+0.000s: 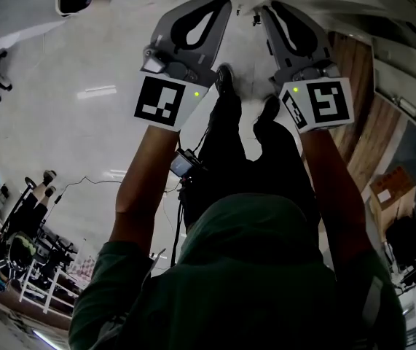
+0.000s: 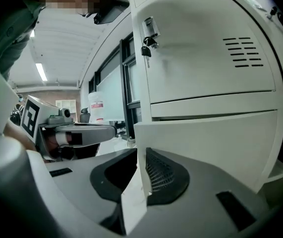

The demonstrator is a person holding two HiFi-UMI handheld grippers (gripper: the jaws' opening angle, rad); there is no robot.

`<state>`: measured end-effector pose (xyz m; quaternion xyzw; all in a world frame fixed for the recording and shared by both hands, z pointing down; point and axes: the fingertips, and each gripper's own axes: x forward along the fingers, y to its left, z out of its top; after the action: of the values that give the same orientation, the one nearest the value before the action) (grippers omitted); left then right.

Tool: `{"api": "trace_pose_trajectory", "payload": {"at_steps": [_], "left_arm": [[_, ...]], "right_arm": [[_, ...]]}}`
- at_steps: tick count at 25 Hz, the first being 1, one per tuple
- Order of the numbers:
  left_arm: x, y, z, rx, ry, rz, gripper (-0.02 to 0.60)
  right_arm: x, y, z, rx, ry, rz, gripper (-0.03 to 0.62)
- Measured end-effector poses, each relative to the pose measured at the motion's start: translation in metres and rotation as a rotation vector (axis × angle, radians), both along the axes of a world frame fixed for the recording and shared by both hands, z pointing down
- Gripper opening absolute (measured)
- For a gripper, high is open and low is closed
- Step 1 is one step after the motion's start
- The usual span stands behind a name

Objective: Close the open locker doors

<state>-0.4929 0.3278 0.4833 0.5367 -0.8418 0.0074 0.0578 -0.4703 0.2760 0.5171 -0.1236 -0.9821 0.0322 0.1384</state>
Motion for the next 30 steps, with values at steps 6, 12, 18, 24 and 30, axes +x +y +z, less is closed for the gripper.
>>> {"api": "trace_pose_trajectory", "payload": {"at_steps": [6,12,18,24,30], "left_arm": [[-0.027,-0.005,0.008,0.002,0.014,0.015,0.0],[-0.037,-0.016,0.001,0.013,0.014,0.047,0.0],[-0.029,-0.027,-0.002,0.01,0.019,0.081,0.0],[-0.017,-0.042,-0.01,0.008,0.028,0.124,0.0],[0.017,-0.083,-0.038,0.048,0.046,0.236,0.0]], "right_arm": [[-0.037,-0.007,0.006,0.01,-0.001,0.045,0.049],[-0.056,-0.015,0.004,0.017,-0.002,0.087,0.048],[-0.062,-0.023,0.005,0.007,0.009,0.123,0.041],[-0.061,-0.03,0.006,-0.004,0.031,0.145,0.028],[-0.019,-0.062,-0.027,-0.014,0.012,0.189,0.028]]}}
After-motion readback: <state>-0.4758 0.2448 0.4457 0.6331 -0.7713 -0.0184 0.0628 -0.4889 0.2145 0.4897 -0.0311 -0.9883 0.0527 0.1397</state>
